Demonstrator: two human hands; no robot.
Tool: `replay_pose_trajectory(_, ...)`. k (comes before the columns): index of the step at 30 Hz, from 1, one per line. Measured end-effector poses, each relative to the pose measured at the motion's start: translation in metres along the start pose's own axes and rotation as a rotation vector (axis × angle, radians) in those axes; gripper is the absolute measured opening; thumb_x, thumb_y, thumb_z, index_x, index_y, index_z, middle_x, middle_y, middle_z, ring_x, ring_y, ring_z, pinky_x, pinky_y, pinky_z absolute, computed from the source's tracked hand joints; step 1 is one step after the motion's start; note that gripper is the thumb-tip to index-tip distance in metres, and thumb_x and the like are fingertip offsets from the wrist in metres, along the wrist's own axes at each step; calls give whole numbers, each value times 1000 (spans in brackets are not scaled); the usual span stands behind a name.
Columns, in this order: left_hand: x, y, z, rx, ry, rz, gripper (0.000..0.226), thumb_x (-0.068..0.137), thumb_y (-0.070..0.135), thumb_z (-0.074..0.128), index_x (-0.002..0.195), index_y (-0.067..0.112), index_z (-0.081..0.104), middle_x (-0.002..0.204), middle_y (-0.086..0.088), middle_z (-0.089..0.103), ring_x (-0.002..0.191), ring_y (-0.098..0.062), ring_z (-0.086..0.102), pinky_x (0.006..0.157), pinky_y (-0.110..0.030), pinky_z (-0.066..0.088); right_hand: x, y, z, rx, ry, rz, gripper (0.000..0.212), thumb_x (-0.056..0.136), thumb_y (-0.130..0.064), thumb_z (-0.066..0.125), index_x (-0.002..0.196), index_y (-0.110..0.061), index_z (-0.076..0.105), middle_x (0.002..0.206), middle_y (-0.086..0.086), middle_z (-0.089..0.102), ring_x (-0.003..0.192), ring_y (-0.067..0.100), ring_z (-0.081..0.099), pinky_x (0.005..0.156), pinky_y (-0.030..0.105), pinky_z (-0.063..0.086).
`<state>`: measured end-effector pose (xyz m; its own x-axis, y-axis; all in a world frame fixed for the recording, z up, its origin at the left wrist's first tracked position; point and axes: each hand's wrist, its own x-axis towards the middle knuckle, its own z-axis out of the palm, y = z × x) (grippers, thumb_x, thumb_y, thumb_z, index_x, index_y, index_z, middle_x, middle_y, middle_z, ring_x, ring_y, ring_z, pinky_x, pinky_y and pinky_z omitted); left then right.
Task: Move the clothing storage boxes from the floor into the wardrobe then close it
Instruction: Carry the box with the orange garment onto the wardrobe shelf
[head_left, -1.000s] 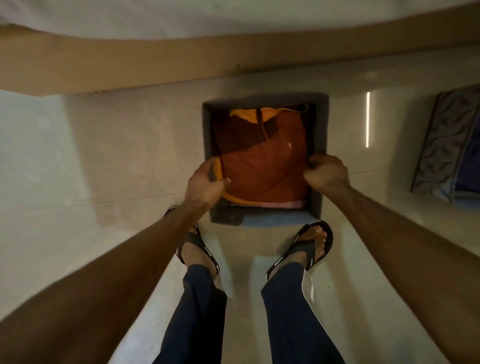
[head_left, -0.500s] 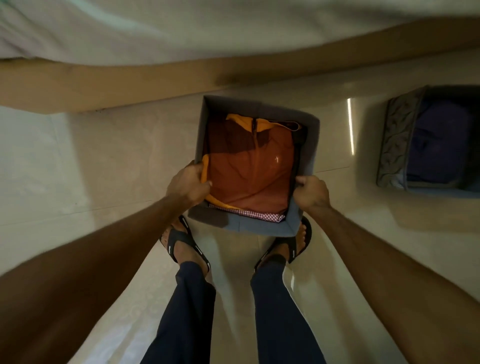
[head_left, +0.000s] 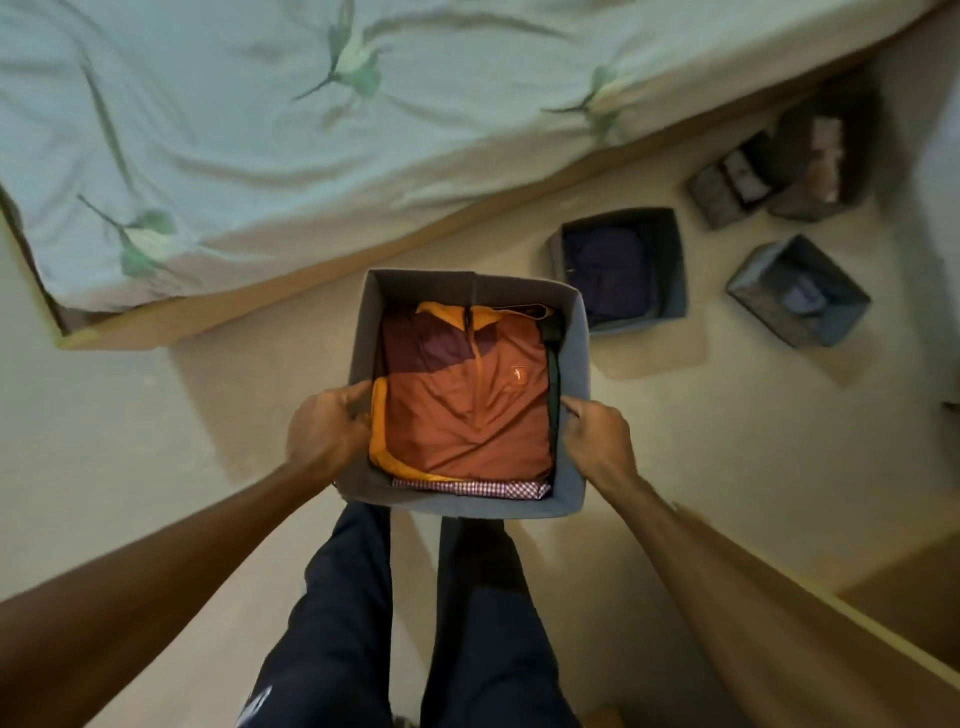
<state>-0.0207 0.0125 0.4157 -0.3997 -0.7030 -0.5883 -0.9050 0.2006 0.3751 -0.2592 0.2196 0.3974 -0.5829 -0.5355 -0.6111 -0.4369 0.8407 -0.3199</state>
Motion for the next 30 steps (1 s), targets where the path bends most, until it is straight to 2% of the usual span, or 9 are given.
replay_pose_trajectory(3,-37,48,-38,17,19,138,43,87,15,62,129,24,62,117,-11,71,96,-29,69,77,-33,53,-51,6,-56,26,130,-24,38,90,-4,43,121,-6,65,111,18,69,96,36,65,81,34,50)
replay_pose_trajectory(6,-61,99,-68,58,9,319,31,91,20,58,120,24,69,100,-8,75,79,-24,68,63,-27,47,-86,12,-104,50,250,-36,33,89,-5,47,115,-4,68,108,20,70,93,37,65,81,36,51)
replay_pose_trajectory(8,-73,133,-83,147,11,408,25,91,19,56,112,17,69,90,-10,74,70,-24,66,57,-31,50,-102,22,-134,78,336,-28,31,86,-7,51,110,-5,71,105,19,71,91,36,66,82,37,52)
replay_pose_trajectory(12,-77,198,-97,158,68,528,29,87,12,58,114,10,68,91,-15,74,71,-30,69,65,-38,59,-117,44,-188,161,489,21,29,83,-8,55,106,-6,73,105,15,73,92,31,68,85,34,52)
replay_pose_trajectory(17,-59,270,-99,187,89,659,32,85,13,61,116,19,70,88,-8,75,69,-22,67,64,-25,50,-118,70,-231,217,580,97,32,82,-8,56,110,-6,72,109,14,72,97,30,68,88,33,52)
replay_pose_trajectory(20,-39,315,-98,177,61,723,35,84,14,62,117,23,70,87,-3,75,68,-18,66,62,-25,51,-113,84,-253,243,608,163,36,80,-7,56,112,-7,71,111,13,72,100,28,68,90,34,52)
replay_pose_trajectory(22,-22,352,-95,208,20,796,29,84,18,63,109,27,72,80,3,73,62,-12,63,59,-23,53,-109,97,-269,263,645,219,37,79,-6,56,114,-7,70,113,12,71,101,27,68,92,34,52)
replay_pose_trajectory(25,-2,402,-93,263,-49,866,10,83,21,62,80,29,67,64,10,62,53,-5,55,51,-15,40,-106,111,-287,290,690,293,38,78,-5,57,114,-7,70,112,12,71,99,27,68,90,34,54)
replay_pose_trajectory(30,10,519,-81,408,-121,1094,16,82,21,61,67,17,57,65,-5,66,60,-26,62,57,-34,51,-105,143,-325,368,842,479,37,77,-5,59,112,-8,71,110,11,72,96,27,70,87,33,54)
